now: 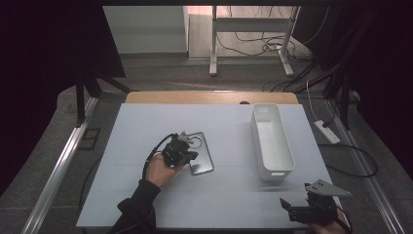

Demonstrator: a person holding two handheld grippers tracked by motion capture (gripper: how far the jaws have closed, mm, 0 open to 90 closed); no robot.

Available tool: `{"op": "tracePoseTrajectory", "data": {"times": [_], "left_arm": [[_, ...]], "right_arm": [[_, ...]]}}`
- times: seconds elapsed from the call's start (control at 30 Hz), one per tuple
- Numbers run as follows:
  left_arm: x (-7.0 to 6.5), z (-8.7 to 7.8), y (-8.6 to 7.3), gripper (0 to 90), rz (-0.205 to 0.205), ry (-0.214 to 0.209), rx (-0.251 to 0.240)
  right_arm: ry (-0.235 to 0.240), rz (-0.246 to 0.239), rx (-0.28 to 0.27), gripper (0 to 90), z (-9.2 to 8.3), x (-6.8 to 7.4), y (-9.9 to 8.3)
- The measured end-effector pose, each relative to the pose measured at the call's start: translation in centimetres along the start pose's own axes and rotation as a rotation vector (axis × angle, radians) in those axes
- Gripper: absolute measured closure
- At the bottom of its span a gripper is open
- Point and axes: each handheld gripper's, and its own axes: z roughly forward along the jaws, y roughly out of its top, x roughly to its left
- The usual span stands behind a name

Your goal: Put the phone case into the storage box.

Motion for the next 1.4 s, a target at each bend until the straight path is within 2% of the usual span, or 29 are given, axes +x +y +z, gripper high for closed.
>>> {"op": "tracePoseTrajectory", "data": {"times": [0.2, 0.47, 0.67, 0.93, 1.17, 1.4], "left_arm": [[-0.2, 0.9, -0.5, 88.8, -0.010, 0.021, 0.020], [-0.4, 1.9, -1.2, 88.8, -0.037, 0.030, 0.050], [-0.6, 2.5, -1.6, 88.8, -0.039, 0.030, 0.067], [-0.5, 2.4, -1.7, 88.8, -0.054, 0.029, 0.071], [-0.1, 1.8, -2.3, 88.8, -0.077, 0.052, 0.084], [1.3, 0.8, -3.3, 88.9, -0.101, 0.062, 0.094]], "right_arm": [[0.001, -0.004, 0.000, 0.0, 0.0, 0.0, 0.0], [0.000, -0.008, 0.001, 0.0, 0.0, 0.1, 0.0], [-0.001, -0.011, -0.001, 0.0, 0.0, 0.1, 0.0], [-0.002, -0.014, 0.002, 0.0, 0.1, 0.1, 0.0], [-0.005, -0.012, 0.003, 0.1, 0.1, 0.1, 0.0], [-0.006, -0.012, 0.005, 0.2, 0.1, 0.2, 0.0]]}}
